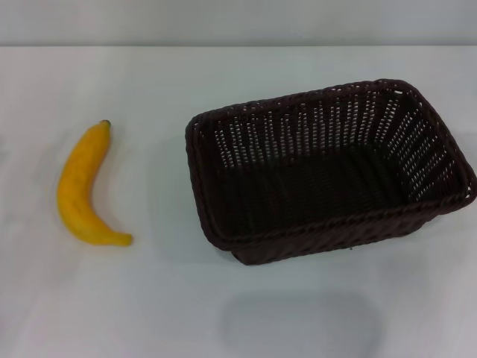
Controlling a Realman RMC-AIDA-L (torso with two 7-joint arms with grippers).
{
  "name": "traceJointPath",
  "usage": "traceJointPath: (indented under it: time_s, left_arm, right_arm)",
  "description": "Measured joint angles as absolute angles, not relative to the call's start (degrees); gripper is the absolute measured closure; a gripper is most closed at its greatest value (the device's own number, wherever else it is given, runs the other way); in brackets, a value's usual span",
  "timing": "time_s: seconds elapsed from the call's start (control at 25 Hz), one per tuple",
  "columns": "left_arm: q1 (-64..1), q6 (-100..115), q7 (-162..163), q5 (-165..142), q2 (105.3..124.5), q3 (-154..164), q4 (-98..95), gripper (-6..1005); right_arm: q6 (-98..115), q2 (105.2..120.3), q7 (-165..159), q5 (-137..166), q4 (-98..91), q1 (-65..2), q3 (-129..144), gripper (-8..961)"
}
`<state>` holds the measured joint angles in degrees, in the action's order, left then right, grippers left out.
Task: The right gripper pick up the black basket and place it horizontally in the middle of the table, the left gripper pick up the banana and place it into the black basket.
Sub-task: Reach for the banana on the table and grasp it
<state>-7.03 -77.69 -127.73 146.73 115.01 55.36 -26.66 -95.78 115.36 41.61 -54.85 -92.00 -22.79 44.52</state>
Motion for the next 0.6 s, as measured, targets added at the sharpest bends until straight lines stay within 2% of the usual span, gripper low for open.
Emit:
traceJointPath:
  time_s: [0.2,0.32,0.48,0.6]
  left_arm:
    - [-4.3,-66.8,-97.7,125.1,113.53,54.4,-43.4,123]
    - [-4.1,-64.3,-80.4,110.4,113.27,53.1,-53.6,123]
    - [-6.9,-65.2,-56.2,87.1,113.18,50.1,-64.2,123]
    - [-11.0,-69.9,-39.3,69.4,112.35,49.7,-70.7,123]
  right_arm:
    - [-90.9,115.02,59.7,-66.0,-78.0,-19.3,41.4,471]
    - [-90.2,114.96,72.8,-72.1,-68.0,-18.9,36.4,471]
    - [-89.9,114.96,91.0,-78.1,-53.2,-18.9,28.4,471]
    - [-88.1,114.96,103.4,-79.8,-43.8,-18.8,24.2,471]
